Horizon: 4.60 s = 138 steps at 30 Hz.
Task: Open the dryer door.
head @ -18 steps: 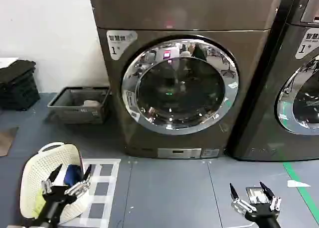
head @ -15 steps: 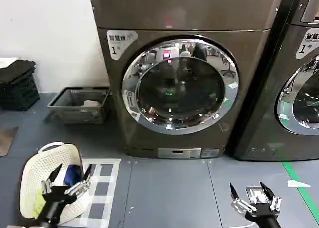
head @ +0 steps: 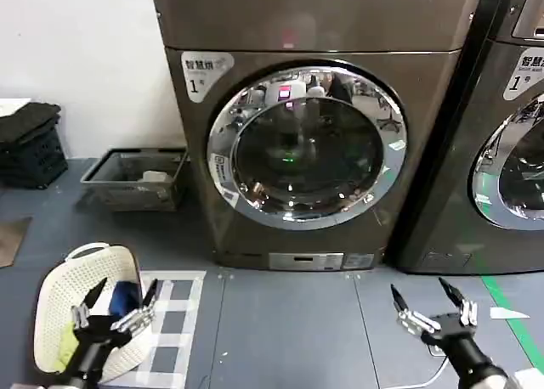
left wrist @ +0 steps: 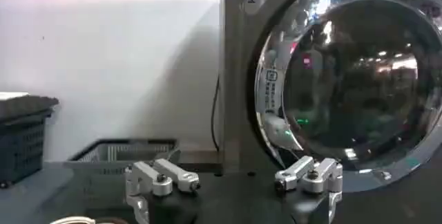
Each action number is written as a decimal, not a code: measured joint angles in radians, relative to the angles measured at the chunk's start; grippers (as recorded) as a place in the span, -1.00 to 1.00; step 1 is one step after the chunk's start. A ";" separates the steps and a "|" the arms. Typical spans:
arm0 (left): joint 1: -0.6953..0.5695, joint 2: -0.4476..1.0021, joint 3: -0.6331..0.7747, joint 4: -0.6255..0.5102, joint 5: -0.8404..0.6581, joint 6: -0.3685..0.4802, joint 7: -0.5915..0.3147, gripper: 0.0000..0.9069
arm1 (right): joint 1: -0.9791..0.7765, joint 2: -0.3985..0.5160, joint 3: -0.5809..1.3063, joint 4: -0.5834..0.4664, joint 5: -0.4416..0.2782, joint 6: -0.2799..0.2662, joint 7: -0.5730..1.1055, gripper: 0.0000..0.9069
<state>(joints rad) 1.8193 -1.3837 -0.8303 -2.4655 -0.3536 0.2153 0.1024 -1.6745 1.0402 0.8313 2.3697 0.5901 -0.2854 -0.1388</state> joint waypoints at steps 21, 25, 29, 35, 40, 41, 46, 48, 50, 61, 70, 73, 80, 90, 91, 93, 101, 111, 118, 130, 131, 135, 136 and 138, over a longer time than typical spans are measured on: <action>0.002 -0.012 0.011 -0.012 0.016 0.000 0.011 1.00 | 0.586 -0.371 -0.404 -0.271 0.176 0.032 -0.088 1.00; 0.002 -0.015 0.020 -0.012 0.023 -0.001 0.012 1.00 | 0.722 -0.378 -0.514 -0.323 0.200 0.040 -0.104 1.00; 0.002 -0.024 0.028 -0.012 0.031 -0.002 0.013 1.00 | 0.837 -0.366 -0.608 -0.377 0.220 0.037 -0.126 1.00; 0.001 -0.032 0.036 -0.012 0.039 -0.003 0.015 1.00 | 0.984 -0.338 -0.728 -0.454 0.254 0.031 -0.164 1.00; 0.002 -0.035 0.040 -0.011 0.043 -0.003 0.015 1.00 | 1.081 -0.317 -0.806 -0.517 0.259 0.031 -0.177 1.00; 0.003 -0.035 0.041 -0.012 0.044 -0.003 0.015 1.00 | 1.096 -0.314 -0.818 -0.527 0.259 0.031 -0.177 1.00; 0.004 -0.037 0.044 -0.012 0.047 -0.003 0.016 1.00 | 1.163 -0.300 -0.880 -0.563 0.267 0.030 -0.178 1.00; 0.004 -0.038 0.045 -0.012 0.048 -0.004 0.016 1.00 | 1.190 -0.292 -0.907 -0.577 0.269 0.030 -0.180 1.00; 0.003 -0.038 0.046 -0.012 0.049 -0.004 0.016 1.00 | 1.214 -0.284 -0.933 -0.589 0.277 0.030 -0.183 1.00; 0.003 -0.039 0.048 -0.012 0.049 -0.005 0.017 1.00 | 1.317 -0.234 -1.040 -0.668 0.282 0.052 -0.217 1.00; 0.003 -0.040 0.048 -0.012 0.050 -0.006 0.018 1.00 | 1.380 -0.177 -1.104 -0.737 0.277 0.063 -0.236 1.00; 0.003 -0.041 0.048 -0.012 0.050 -0.006 0.018 1.00 | 1.397 -0.164 -1.117 -0.755 0.277 0.067 -0.238 1.00; 0.004 -0.043 0.048 -0.012 0.052 -0.007 0.019 1.00 | 1.437 -0.127 -1.148 -0.797 0.275 0.068 -0.237 1.00; 0.005 -0.045 0.049 -0.012 0.054 -0.008 0.020 1.00 | 1.486 -0.084 -1.194 -0.844 0.273 0.074 -0.245 1.00; 0.005 -0.045 0.048 -0.012 0.054 -0.008 0.019 1.00 | 1.491 -0.080 -1.198 -0.848 0.273 0.074 -0.245 1.00; 0.004 -0.045 0.048 -0.012 0.054 -0.008 0.020 1.00 | 1.500 -0.072 -1.206 -0.855 0.273 0.075 -0.245 1.00; 0.003 -0.045 0.048 -0.012 0.054 -0.009 0.020 1.00 | 1.517 -0.038 -1.224 -0.884 0.264 0.075 -0.225 1.00; 0.004 -0.046 0.048 -0.012 0.054 -0.009 0.020 1.00 | 1.526 0.001 -1.243 -0.889 0.250 0.073 -0.164 1.00; 0.004 -0.048 0.048 -0.012 0.054 -0.009 0.020 1.00 | 1.533 0.022 -1.250 -0.917 0.248 0.069 -0.153 1.00; 0.004 -0.050 0.049 -0.012 0.054 -0.010 0.020 1.00 | 1.550 0.059 -1.271 -0.953 0.239 0.063 -0.134 1.00; 0.004 -0.050 0.050 -0.012 0.054 -0.010 0.021 1.00 | 1.551 0.063 -1.272 -0.955 0.236 0.062 -0.132 1.00; 0.003 -0.050 0.050 -0.012 0.054 -0.010 0.021 1.00 | 1.551 0.080 -1.274 -0.968 0.227 0.061 -0.126 1.00; 0.003 -0.050 0.050 -0.012 0.054 -0.010 0.021 1.00 | 1.552 0.083 -1.274 -0.970 0.225 0.061 -0.125 1.00; 0.003 -0.050 0.050 -0.012 0.054 -0.011 0.021 1.00 | 1.554 0.090 -1.274 -0.977 0.223 0.061 -0.124 1.00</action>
<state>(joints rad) 1.8218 -1.4335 -0.7805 -2.4776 -0.2993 0.2046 0.1233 -0.1208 1.1305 -0.4425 1.3927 0.8126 -0.2242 -0.2628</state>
